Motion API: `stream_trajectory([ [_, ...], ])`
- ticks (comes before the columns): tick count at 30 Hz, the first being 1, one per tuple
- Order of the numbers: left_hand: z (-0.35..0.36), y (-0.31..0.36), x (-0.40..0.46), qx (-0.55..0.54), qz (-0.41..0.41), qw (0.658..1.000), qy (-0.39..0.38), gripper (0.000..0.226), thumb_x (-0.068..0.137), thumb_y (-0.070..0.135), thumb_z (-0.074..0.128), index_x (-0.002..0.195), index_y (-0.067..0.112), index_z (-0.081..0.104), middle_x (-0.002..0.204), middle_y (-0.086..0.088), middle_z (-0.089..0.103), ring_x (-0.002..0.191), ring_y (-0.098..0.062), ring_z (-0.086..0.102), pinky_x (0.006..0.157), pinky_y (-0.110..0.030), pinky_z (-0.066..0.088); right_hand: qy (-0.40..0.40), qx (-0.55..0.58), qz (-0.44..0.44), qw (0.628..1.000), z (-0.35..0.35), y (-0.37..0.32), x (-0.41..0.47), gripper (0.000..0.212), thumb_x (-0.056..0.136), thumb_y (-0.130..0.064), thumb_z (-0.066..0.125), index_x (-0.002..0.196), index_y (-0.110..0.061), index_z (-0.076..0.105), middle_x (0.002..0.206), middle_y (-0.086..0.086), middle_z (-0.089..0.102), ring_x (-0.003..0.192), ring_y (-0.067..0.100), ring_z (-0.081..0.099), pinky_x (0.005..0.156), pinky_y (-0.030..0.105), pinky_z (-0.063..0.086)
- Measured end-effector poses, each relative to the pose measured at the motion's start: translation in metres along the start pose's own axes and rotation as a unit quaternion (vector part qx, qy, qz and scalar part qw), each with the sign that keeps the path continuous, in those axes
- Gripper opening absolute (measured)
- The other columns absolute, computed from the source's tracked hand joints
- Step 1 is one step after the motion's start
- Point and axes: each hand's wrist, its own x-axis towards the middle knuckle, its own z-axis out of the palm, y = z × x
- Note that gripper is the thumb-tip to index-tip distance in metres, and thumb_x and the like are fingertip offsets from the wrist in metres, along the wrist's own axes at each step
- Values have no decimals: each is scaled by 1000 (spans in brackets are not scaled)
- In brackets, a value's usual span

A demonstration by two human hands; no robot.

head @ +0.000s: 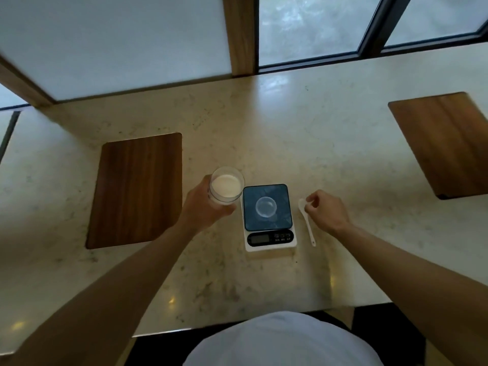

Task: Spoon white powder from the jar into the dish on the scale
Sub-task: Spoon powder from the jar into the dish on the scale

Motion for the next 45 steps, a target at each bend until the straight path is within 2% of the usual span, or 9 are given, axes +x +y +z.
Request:
stream_trajectory([
  [5,9,2,-12,-9,-12,1000,-14,85,62,34,91,134,26,44,119,8,59,104,-14,58,82,-25,49,-41,-8,31,999,3,21,-26,22,85,-38,70,68,-26,64,68,-5,68,60,6,61,58,32,55],
  [8,12,2,-17,-6,-13,1000,-17,84,62,35,91,132,25,46,116,9,60,101,-14,59,78,-20,47,-56,-16,46,997,5,26,-32,32,81,-43,73,56,-24,64,49,-9,59,41,-1,53,40,23,39],
  [11,12,0,-19,-4,-12,1000,-15,81,61,35,91,130,26,48,114,8,62,99,-14,61,75,-15,45,-91,-25,64,993,8,30,-37,36,76,-42,76,51,-18,66,42,-5,58,31,1,46,38,22,34],
  [21,17,2,-22,-19,-46,999,-3,83,61,39,90,131,27,47,117,8,63,102,-13,61,77,-17,46,-117,-42,85,989,13,30,-39,30,79,-28,72,52,-15,68,48,-1,62,42,12,56,45,25,39],
  [23,19,2,-23,-19,-45,999,-6,83,61,40,90,132,26,47,118,8,62,103,-13,61,80,-21,49,-117,-41,88,988,14,30,-39,29,80,-27,72,53,-15,68,50,0,64,46,14,60,46,26,41],
  [27,22,4,-24,-21,-39,999,-10,86,62,39,89,135,22,47,122,4,63,106,-15,60,87,-32,52,-118,-20,89,989,16,31,-39,28,82,-27,72,56,-16,70,53,-1,66,47,11,61,45,25,42],
  [34,25,4,-30,-26,-26,999,-23,86,63,36,90,136,19,46,124,2,62,107,-16,60,87,-29,51,-92,11,62,994,16,32,-45,26,83,-25,73,59,-18,66,59,-2,65,53,9,60,47,21,38],
  [39,22,1,-31,-21,-28,999,-22,84,63,38,89,134,22,46,119,8,61,103,-13,60,81,-21,47,16,38,12,999,5,21,-45,29,86,-23,70,61,-24,56,58,-5,58,50,6,51,48,19,35],
  [45,18,-1,-27,-5,-34,999,-23,85,63,38,89,135,21,46,122,3,62,105,-14,59,84,-24,49,19,96,-109,989,-24,-22,-39,13,94,-26,61,85,-19,65,68,-8,67,54,2,65,53,10,47],
])
